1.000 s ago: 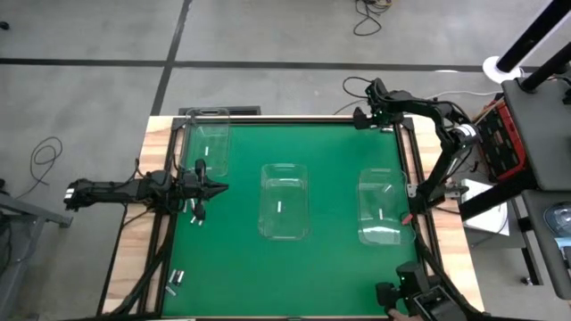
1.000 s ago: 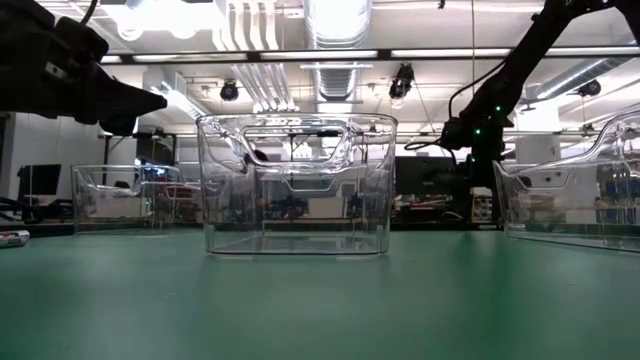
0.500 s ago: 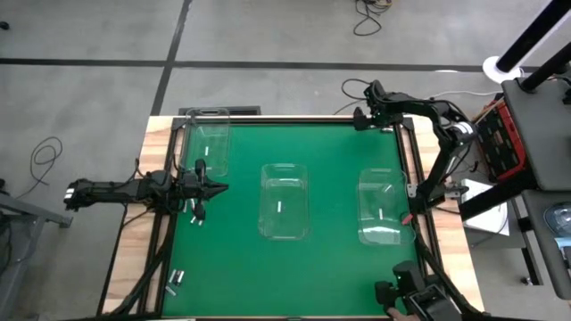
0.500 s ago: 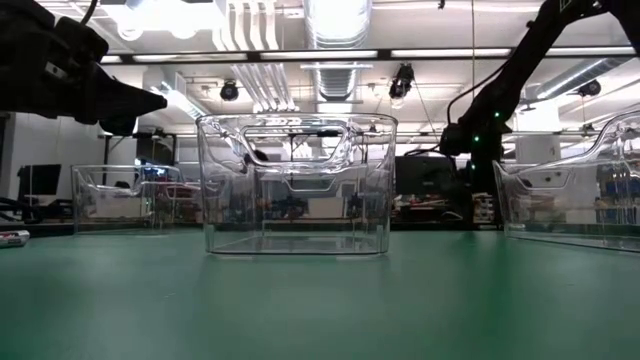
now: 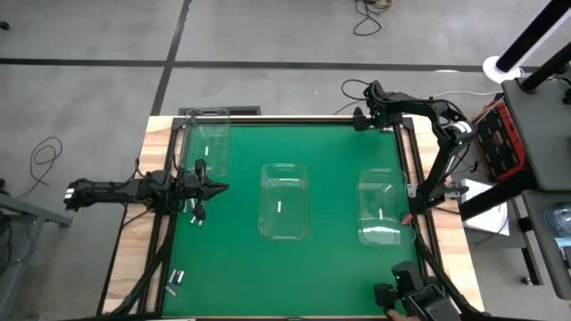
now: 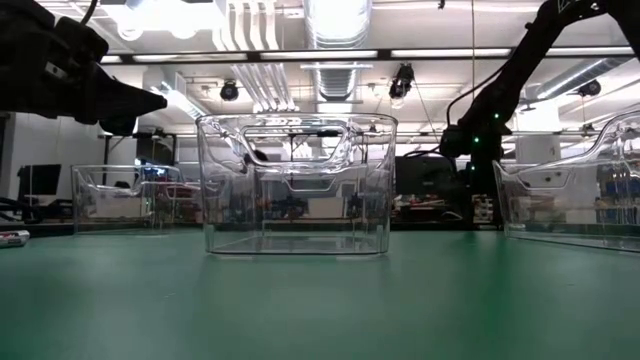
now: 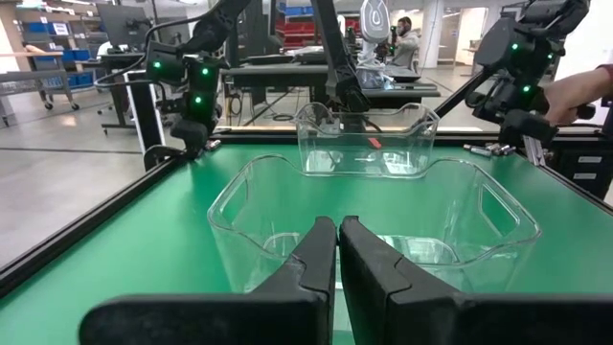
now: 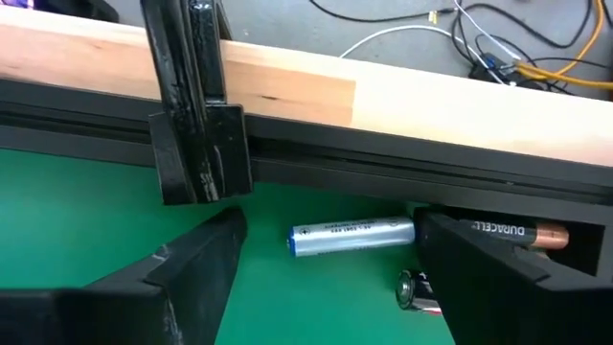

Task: Sort batteries
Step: Put the white battery into the right transparent bin

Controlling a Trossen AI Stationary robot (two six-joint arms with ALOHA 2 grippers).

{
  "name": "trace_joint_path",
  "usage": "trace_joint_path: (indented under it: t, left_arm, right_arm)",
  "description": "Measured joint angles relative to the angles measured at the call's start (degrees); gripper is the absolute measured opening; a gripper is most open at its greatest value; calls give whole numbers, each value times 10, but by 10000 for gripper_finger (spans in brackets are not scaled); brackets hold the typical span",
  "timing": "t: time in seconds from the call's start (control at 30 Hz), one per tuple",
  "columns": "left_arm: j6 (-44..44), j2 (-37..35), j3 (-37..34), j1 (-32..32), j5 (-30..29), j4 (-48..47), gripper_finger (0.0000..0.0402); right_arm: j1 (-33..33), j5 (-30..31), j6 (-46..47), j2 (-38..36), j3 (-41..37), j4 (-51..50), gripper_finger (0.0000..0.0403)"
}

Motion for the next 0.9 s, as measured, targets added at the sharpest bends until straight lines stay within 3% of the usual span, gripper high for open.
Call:
trace_joint_path:
  t: [0.9]
  left_arm:
    - [0, 0, 0, 0, 0, 0, 0]
  right_arm:
    - [-1, -1, 9, 5, -4, 21, 290]
